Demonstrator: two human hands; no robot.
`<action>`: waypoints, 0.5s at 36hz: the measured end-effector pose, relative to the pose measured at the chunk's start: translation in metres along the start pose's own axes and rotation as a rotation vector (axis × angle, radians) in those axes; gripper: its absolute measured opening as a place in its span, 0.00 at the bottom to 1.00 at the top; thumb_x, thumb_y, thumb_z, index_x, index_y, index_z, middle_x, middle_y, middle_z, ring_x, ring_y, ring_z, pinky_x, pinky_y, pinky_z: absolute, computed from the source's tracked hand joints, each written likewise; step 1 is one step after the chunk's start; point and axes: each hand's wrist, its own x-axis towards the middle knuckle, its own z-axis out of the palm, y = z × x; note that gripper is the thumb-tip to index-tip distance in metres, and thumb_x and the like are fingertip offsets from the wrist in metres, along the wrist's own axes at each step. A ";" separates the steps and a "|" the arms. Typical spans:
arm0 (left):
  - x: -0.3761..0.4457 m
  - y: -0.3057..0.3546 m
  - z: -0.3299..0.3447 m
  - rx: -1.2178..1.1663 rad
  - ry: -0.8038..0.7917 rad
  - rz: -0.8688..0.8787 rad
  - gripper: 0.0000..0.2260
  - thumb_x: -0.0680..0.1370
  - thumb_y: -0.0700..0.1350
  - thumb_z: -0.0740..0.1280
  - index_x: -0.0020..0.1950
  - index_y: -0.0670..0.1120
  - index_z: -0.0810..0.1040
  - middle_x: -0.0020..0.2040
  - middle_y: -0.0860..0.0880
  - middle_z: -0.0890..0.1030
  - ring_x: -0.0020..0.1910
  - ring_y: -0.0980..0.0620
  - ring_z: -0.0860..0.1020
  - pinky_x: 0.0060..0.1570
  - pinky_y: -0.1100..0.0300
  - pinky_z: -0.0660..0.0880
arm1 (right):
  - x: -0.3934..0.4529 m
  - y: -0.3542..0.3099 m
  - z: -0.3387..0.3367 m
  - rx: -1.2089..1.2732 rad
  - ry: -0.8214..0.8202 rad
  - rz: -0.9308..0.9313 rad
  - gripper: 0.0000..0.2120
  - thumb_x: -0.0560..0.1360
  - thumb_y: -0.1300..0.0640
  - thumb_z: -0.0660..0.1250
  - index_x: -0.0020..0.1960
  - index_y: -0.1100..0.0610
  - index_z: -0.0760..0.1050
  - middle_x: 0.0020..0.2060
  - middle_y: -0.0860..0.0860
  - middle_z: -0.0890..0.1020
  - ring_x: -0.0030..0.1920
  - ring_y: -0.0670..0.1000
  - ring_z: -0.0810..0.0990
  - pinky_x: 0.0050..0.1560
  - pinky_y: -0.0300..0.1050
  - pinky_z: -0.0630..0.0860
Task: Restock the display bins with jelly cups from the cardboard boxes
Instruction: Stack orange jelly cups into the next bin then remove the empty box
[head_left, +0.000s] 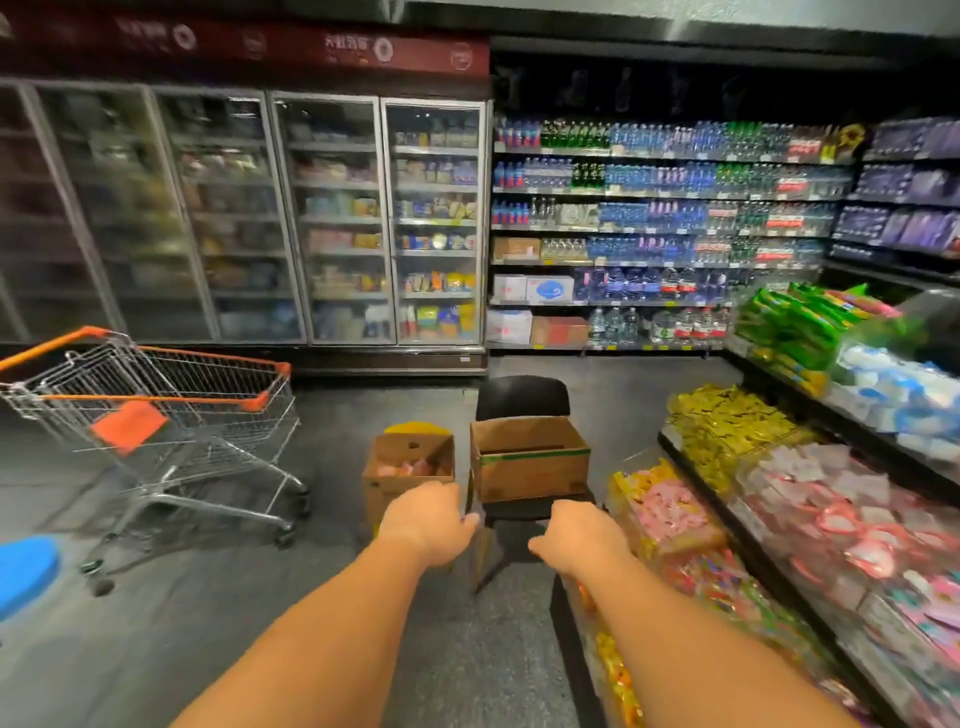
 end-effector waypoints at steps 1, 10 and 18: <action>0.005 -0.012 0.000 -0.008 -0.002 -0.014 0.15 0.82 0.60 0.59 0.56 0.50 0.75 0.57 0.47 0.80 0.57 0.44 0.79 0.55 0.51 0.77 | 0.007 -0.010 0.004 0.011 -0.008 -0.006 0.15 0.75 0.44 0.66 0.57 0.52 0.77 0.54 0.52 0.82 0.55 0.56 0.81 0.55 0.50 0.79; 0.081 -0.070 0.016 0.020 -0.060 -0.042 0.15 0.82 0.60 0.57 0.55 0.50 0.73 0.55 0.47 0.77 0.53 0.44 0.77 0.47 0.52 0.73 | 0.083 -0.056 0.028 0.023 -0.072 -0.013 0.11 0.76 0.45 0.66 0.52 0.51 0.74 0.53 0.52 0.81 0.53 0.57 0.81 0.54 0.51 0.80; 0.195 -0.082 0.032 0.031 -0.100 -0.067 0.17 0.83 0.60 0.58 0.58 0.49 0.74 0.59 0.46 0.78 0.57 0.44 0.78 0.51 0.51 0.74 | 0.200 -0.069 0.039 0.074 -0.082 -0.042 0.13 0.75 0.45 0.66 0.53 0.52 0.77 0.52 0.52 0.82 0.52 0.57 0.81 0.50 0.50 0.79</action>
